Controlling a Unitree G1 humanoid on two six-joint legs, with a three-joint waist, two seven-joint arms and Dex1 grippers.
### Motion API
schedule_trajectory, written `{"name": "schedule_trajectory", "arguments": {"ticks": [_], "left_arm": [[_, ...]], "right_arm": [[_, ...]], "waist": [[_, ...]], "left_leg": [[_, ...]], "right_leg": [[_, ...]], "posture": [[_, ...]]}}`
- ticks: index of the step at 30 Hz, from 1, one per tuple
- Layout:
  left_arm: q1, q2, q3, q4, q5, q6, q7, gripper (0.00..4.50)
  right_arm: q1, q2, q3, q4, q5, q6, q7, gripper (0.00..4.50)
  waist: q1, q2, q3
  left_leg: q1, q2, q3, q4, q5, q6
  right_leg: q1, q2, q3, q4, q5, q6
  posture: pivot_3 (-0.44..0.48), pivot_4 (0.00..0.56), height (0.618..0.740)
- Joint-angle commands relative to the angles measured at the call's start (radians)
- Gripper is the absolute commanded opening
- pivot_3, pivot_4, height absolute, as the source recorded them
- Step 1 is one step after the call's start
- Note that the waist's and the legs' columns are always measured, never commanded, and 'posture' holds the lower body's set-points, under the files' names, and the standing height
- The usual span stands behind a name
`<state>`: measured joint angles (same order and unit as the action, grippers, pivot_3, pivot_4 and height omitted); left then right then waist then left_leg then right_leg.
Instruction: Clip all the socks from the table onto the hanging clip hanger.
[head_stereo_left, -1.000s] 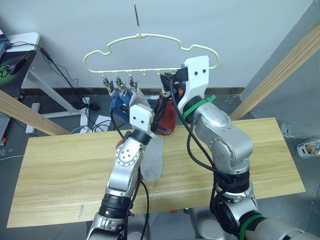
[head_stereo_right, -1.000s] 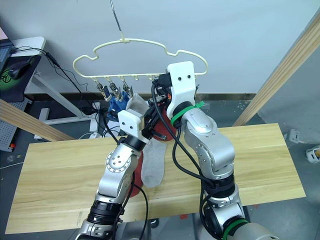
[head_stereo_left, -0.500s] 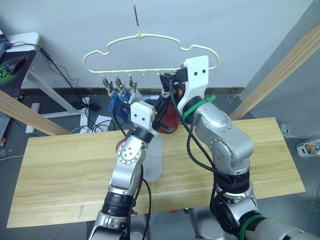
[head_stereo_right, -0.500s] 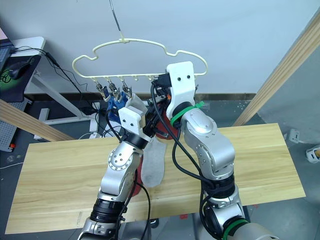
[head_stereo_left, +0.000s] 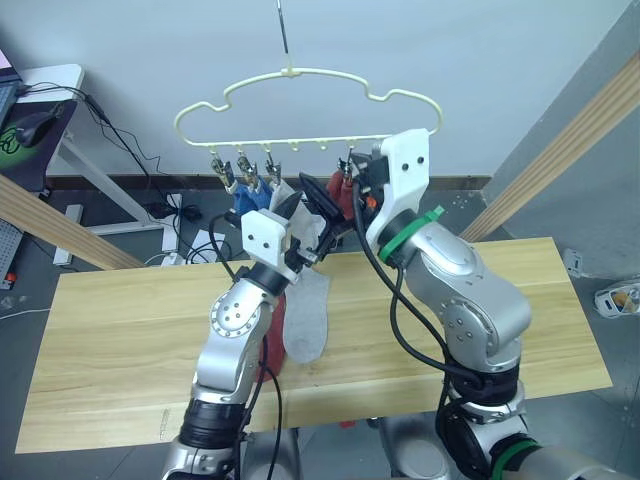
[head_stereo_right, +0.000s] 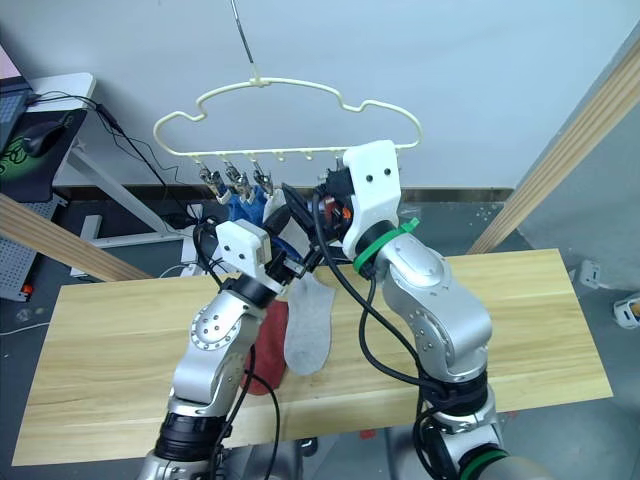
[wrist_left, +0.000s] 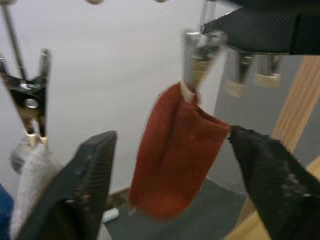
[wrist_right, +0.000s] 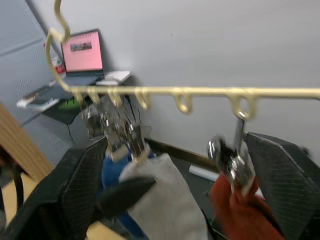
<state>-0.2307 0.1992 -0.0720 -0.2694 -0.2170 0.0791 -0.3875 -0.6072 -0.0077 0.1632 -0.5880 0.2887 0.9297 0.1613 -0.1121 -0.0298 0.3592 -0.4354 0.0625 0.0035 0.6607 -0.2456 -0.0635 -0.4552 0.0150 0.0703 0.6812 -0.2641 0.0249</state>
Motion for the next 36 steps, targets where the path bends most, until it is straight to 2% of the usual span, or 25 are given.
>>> {"name": "schedule_trajectory", "arguments": {"ticks": [1,9,19,30,36], "left_arm": [[0.022,0.026,0.004,-0.076,-0.028,0.028,-0.031,4.08],[0.071,0.151,0.05,-0.159,-0.107,0.121,-0.118,4.08],[0.201,0.346,0.139,-0.271,-0.225,0.215,-0.278,4.08],[0.339,0.458,0.22,-0.315,-0.236,0.17,-0.397,4.08],[0.403,0.496,0.287,-0.276,-0.234,0.137,-0.443,4.08]], "right_arm": [[0.02,-0.045,0.033,-0.081,0.025,-0.015,0.054,4.5],[0.115,-0.22,0.06,-0.165,0.023,-0.114,0.17,4.5],[0.268,-0.384,-0.064,-0.21,0.062,-0.242,0.287,4.5],[0.395,-0.536,-0.162,-0.14,0.1,-0.385,0.45,4.5],[0.449,-0.605,-0.202,-0.057,0.085,-0.482,0.517,4.5]], "waist": [[0.0,0.0,0.0],[0.002,0.0,0.0],[0.005,-0.001,-0.001],[0.01,-0.003,-0.008],[0.022,-0.003,-0.029]], "left_leg": [[0.0,0.0,0.0,0.0,0.0,0.0],[0.0,-0.001,0.0,0.0,0.0,0.0],[0.0,0.0,0.0,0.001,0.0,0.0],[0.001,-0.001,0.002,0.001,0.0,0.0],[0.001,-0.001,0.003,0.002,0.0,0.0]], "right_leg": [[0.0,0.0,0.0,0.0,0.0,0.0],[0.0,0.001,-0.001,0.0,0.0,0.0],[0.0,0.001,0.0,0.0,0.0,0.0],[0.001,0.001,-0.001,0.0,0.0,0.0],[0.001,0.001,-0.001,0.001,0.0,0.0]], "posture": [[-0.165,0.353,0.74],[-0.168,0.338,0.74],[-0.162,0.316,0.74],[-0.138,0.286,0.74],[-0.119,0.242,0.74]]}}
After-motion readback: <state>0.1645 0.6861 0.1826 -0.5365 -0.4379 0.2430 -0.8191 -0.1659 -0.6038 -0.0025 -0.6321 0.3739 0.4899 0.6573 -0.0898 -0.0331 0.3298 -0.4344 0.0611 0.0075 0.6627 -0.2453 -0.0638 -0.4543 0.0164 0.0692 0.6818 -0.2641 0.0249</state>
